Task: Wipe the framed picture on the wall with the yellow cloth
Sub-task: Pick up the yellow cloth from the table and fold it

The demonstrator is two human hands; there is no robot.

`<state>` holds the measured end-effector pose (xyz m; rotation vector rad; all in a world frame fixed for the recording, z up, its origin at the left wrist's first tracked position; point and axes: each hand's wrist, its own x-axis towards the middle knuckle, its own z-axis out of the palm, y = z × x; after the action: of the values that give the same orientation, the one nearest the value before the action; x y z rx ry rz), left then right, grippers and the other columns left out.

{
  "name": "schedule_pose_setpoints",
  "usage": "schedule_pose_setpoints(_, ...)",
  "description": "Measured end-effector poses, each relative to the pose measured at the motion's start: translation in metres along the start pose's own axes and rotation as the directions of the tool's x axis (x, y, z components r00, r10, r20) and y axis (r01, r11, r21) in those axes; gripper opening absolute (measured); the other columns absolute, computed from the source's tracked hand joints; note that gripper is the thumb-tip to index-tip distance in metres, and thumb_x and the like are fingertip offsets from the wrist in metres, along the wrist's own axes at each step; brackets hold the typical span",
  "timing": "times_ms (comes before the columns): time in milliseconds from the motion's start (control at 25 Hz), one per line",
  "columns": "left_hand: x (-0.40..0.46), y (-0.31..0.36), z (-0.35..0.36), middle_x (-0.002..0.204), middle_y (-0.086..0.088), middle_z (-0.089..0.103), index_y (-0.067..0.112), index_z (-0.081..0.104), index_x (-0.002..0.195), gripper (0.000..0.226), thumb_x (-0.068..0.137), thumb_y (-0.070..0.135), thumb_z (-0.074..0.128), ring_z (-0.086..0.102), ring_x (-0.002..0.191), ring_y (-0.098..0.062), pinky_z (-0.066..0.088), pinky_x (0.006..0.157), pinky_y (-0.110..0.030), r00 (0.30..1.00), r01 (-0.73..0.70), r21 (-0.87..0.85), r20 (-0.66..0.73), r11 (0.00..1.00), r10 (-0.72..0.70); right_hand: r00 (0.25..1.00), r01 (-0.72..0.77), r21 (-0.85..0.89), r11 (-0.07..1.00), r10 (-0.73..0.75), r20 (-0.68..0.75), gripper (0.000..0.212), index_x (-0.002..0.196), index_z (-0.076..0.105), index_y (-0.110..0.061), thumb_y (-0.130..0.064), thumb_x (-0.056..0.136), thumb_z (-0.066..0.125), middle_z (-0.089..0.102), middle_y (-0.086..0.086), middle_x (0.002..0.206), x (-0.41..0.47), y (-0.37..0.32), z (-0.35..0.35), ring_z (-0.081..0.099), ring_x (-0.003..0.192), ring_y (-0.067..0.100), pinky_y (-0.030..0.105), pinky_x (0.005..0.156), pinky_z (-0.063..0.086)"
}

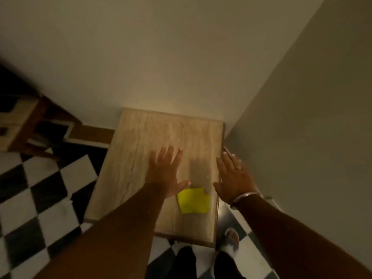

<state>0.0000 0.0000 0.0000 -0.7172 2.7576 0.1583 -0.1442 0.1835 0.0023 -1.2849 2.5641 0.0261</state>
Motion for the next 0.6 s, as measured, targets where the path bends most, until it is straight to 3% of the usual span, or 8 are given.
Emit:
schedule_pose_setpoints(160,0.001,-0.003,0.13,0.165,-0.012,0.003,0.021,0.003,0.155,0.092,0.085,0.07,0.036,-0.002,0.151,-0.032,-0.008,0.117,-0.058,0.977,0.024,0.021,0.211,1.0,-0.027,0.929,0.058,0.106,0.993,-0.093,0.357,0.078,0.151,0.011,-0.013,-0.043,0.091,0.051,0.017,0.011,0.161,0.025,-0.02,0.133,0.021,0.146,0.033,0.044,0.116,0.023)
schedule_pose_setpoints(280,0.013,0.008,0.198,0.165,-0.013,0.004,0.016,0.008,0.154,0.08,0.092,0.059,0.036,-0.004,0.151,-0.032,-0.009,0.117,-0.056,0.964,0.05,-0.01,0.261,0.999,-0.046,0.918,0.139,0.147,0.979,-0.183,0.353,0.083,0.15,0.013,-0.01,-0.038,0.088,0.059,0.022,0.014,0.159,0.043,-0.027,0.197,0.025,0.144,0.032,0.042,0.117,0.024)
schedule_pose_setpoints(360,0.019,0.012,0.219,0.164,-0.015,0.003,0.013,0.011,0.153,0.075,0.095,0.055,0.034,-0.004,0.151,-0.034,-0.008,0.118,-0.056,0.958,0.077,0.003,0.278,0.997,-0.075,0.925,0.172,0.178,0.969,-0.221,0.308,0.072,0.149,0.019,-0.008,-0.03,0.091,0.055,0.029,0.017,0.156,0.051,-0.031,0.216,0.028,0.143,0.033,0.044,0.116,0.027)
schedule_pose_setpoints(440,0.022,0.014,0.231,0.164,-0.017,0.007,0.014,0.025,0.15,0.063,0.098,0.048,0.035,-0.001,0.15,-0.036,-0.007,0.119,-0.056,0.964,0.072,0.007,0.256,0.997,-0.071,0.926,0.152,0.208,0.966,-0.212,0.311,0.059,0.148,0.026,-0.008,-0.025,0.095,0.047,0.04,0.018,0.149,0.051,-0.034,0.227,0.038,0.136,0.036,0.047,0.112,0.032)
schedule_pose_setpoints(520,0.023,0.016,0.233,0.16,-0.016,0.024,0.016,0.043,0.141,0.049,0.1,0.041,0.035,0.014,0.149,-0.035,0.005,0.121,-0.052,0.971,0.08,-0.054,0.232,0.995,-0.065,0.927,0.121,0.217,0.969,-0.188,0.325,0.051,0.145,0.033,-0.011,-0.027,0.097,0.042,0.048,0.017,0.142,0.047,-0.035,0.23,0.048,0.127,0.038,0.049,0.105,0.039)
schedule_pose_setpoints(600,0.025,0.018,0.233,0.142,-0.013,0.051,0.017,0.057,0.127,0.038,0.099,0.036,0.039,0.043,0.134,-0.033,0.033,0.112,-0.045,0.961,0.135,-0.15,0.262,0.979,-0.092,0.93,0.101,0.205,0.974,-0.166,0.327,0.046,0.142,0.038,-0.011,-0.029,0.099,0.038,0.05,0.018,0.14,0.046,-0.037,0.234,0.051,0.123,0.039,0.05,0.1,0.042)
